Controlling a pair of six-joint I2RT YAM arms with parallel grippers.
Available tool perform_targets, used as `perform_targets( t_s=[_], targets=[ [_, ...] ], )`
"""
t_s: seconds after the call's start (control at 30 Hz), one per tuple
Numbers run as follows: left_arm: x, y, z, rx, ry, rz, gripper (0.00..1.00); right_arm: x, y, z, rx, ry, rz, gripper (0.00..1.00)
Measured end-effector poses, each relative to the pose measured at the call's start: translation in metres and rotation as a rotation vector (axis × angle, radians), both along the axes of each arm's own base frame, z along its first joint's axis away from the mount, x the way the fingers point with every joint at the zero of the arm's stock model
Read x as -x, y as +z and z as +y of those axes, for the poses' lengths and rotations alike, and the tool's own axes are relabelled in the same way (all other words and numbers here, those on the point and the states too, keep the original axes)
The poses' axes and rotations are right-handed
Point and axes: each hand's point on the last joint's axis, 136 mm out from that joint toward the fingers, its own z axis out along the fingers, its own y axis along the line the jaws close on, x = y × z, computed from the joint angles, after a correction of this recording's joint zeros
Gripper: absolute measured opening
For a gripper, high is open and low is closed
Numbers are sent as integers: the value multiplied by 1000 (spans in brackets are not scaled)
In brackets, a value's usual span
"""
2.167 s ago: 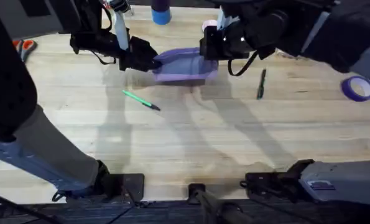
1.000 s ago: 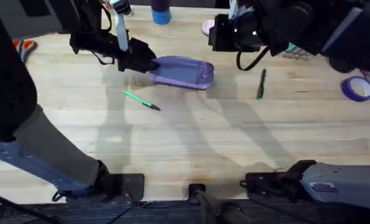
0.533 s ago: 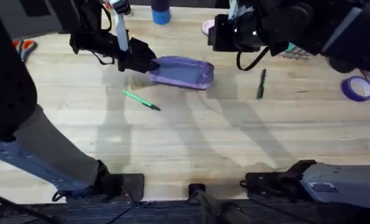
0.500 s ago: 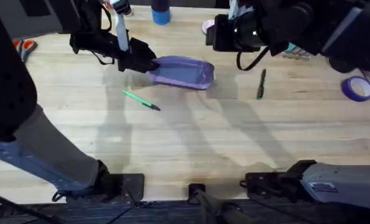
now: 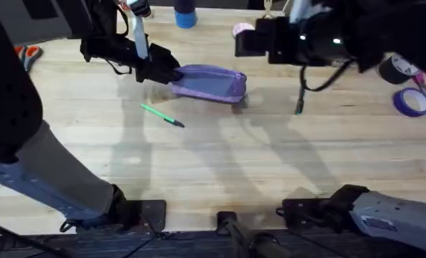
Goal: Unzip the bag, pick up the pens from the table one at a time and place them inside, then zip the bag closed.
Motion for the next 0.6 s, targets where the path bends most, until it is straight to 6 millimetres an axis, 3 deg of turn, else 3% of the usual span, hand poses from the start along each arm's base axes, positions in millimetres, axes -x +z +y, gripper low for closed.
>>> perform_targets(
  t_s=[0.1,0.33,0.6],
  targets=[
    [0,0,0,0,0,0,42,11,4,-4,-3,8,10,995],
    [0,0,0,0,0,0,42,24,7,17,-90,95,47,996],
    [0,0,0,0,0,0,42,32,1,21,-106,119,94,996]
  ],
)
